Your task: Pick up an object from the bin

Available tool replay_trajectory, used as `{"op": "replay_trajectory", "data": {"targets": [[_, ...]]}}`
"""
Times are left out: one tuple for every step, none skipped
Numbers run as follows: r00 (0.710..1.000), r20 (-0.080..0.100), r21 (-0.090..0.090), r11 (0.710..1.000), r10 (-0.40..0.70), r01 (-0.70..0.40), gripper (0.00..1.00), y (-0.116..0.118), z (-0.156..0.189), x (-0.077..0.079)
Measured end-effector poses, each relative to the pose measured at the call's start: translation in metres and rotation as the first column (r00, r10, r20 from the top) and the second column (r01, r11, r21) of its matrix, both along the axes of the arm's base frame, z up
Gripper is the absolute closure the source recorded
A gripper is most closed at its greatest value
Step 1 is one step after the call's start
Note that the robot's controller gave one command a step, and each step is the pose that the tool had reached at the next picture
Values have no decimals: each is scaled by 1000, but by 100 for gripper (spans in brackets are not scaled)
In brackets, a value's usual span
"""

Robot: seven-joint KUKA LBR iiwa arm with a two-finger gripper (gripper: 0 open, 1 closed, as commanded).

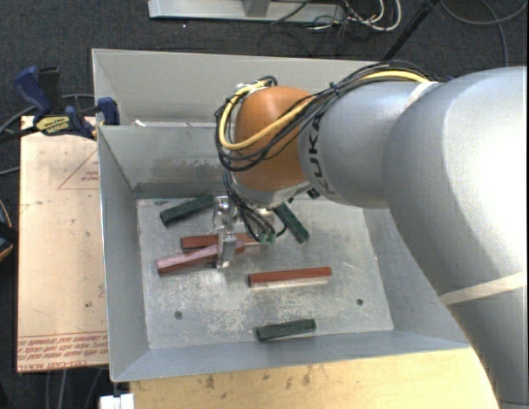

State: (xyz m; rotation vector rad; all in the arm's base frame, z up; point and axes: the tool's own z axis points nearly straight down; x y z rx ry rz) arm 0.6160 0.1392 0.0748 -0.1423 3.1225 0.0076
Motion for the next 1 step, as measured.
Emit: {"op": "replay_trajectory", "data": {"targets": [[1000,0,0,1000,0,0,100,0,0,0]]}}
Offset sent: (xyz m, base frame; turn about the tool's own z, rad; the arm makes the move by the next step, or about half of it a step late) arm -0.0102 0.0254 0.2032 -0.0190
